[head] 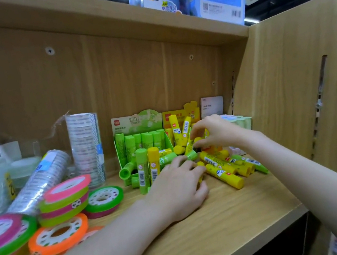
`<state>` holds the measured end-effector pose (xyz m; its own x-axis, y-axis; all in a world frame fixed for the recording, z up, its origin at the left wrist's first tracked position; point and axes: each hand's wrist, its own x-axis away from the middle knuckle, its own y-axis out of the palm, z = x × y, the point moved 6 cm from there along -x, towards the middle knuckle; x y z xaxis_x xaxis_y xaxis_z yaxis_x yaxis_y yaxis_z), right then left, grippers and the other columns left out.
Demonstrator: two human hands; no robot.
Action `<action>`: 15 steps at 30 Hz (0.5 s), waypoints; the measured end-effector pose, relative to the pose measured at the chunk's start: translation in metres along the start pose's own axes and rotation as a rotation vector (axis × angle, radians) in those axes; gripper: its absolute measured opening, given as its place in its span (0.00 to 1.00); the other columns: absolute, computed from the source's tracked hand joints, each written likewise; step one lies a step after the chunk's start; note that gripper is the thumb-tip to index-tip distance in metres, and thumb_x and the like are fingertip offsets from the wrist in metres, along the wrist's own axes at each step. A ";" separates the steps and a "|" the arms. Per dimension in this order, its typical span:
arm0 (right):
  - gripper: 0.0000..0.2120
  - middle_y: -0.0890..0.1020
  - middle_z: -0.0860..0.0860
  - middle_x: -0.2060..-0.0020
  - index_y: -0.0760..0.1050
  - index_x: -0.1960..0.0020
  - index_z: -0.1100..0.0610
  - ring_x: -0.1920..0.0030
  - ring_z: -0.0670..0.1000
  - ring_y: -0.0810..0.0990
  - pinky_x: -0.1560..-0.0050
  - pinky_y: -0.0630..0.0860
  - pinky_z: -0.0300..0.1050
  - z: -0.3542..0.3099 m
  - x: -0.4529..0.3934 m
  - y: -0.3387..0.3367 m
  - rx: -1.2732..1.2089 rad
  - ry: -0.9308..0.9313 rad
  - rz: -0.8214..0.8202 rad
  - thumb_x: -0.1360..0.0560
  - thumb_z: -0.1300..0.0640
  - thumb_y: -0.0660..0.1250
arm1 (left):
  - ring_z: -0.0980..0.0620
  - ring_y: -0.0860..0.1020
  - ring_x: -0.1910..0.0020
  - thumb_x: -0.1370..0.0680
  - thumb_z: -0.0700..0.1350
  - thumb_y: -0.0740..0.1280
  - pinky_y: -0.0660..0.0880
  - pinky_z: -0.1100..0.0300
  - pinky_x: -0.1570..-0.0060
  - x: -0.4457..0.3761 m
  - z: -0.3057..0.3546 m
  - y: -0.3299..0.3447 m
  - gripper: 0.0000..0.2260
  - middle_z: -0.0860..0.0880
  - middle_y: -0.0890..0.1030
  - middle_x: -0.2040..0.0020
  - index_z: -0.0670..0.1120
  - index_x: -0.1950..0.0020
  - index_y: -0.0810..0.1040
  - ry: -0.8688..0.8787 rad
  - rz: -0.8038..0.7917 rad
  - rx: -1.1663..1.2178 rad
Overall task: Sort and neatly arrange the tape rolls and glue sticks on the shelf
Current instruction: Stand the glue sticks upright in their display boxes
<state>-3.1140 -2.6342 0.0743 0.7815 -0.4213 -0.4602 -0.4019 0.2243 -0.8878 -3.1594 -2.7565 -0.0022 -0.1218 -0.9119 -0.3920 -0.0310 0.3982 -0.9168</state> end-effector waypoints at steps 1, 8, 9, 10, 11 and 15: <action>0.10 0.82 0.52 0.55 0.80 0.49 0.56 0.54 0.50 0.78 0.49 0.74 0.45 0.003 -0.002 -0.003 -0.018 0.014 0.025 0.29 0.56 0.72 | 0.50 0.57 0.29 0.28 0.57 0.42 0.59 0.54 0.30 0.000 0.000 0.000 0.30 0.51 0.69 0.32 0.51 0.31 0.67 -0.002 -0.003 0.002; 0.08 0.81 0.58 0.52 0.77 0.48 0.62 0.50 0.56 0.78 0.49 0.74 0.46 0.032 -0.018 -0.016 0.086 0.128 0.131 0.26 0.62 0.67 | 0.50 0.56 0.28 0.28 0.56 0.44 0.59 0.53 0.30 -0.001 -0.001 0.001 0.28 0.51 0.69 0.31 0.51 0.30 0.67 0.002 0.003 0.016; 0.08 0.81 0.58 0.52 0.78 0.48 0.63 0.49 0.55 0.78 0.48 0.74 0.46 0.032 -0.020 -0.014 0.106 0.129 0.119 0.26 0.61 0.67 | 0.50 0.56 0.28 0.27 0.56 0.44 0.59 0.53 0.30 -0.001 -0.001 0.001 0.28 0.51 0.69 0.31 0.52 0.30 0.66 0.003 0.006 0.019; 0.09 0.81 0.58 0.51 0.78 0.48 0.63 0.50 0.55 0.78 0.47 0.74 0.46 0.033 -0.021 -0.012 0.118 0.124 0.105 0.26 0.61 0.68 | 0.50 0.56 0.28 0.28 0.57 0.43 0.59 0.53 0.30 -0.001 -0.001 0.002 0.29 0.52 0.69 0.31 0.52 0.30 0.67 0.005 0.009 0.019; 0.10 0.81 0.57 0.51 0.78 0.47 0.63 0.50 0.54 0.78 0.48 0.74 0.46 0.033 -0.021 -0.010 0.123 0.113 0.085 0.27 0.61 0.69 | 0.50 0.56 0.28 0.28 0.59 0.40 0.59 0.53 0.30 -0.001 -0.001 0.002 0.31 0.52 0.69 0.31 0.52 0.31 0.67 0.009 0.014 0.016; 0.10 0.80 0.56 0.52 0.77 0.49 0.62 0.57 0.49 0.73 0.54 0.71 0.42 0.033 -0.021 -0.007 0.084 0.091 0.067 0.30 0.63 0.72 | 0.50 0.57 0.28 0.35 0.60 0.34 0.61 0.53 0.31 -0.001 -0.002 0.001 0.39 0.52 0.69 0.32 0.51 0.31 0.67 0.021 0.033 0.005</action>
<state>-3.1116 -2.5981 0.0906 0.7063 -0.4800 -0.5204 -0.4072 0.3258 -0.8532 -3.1608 -2.7544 -0.0028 -0.1433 -0.8960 -0.4203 -0.0219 0.4275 -0.9038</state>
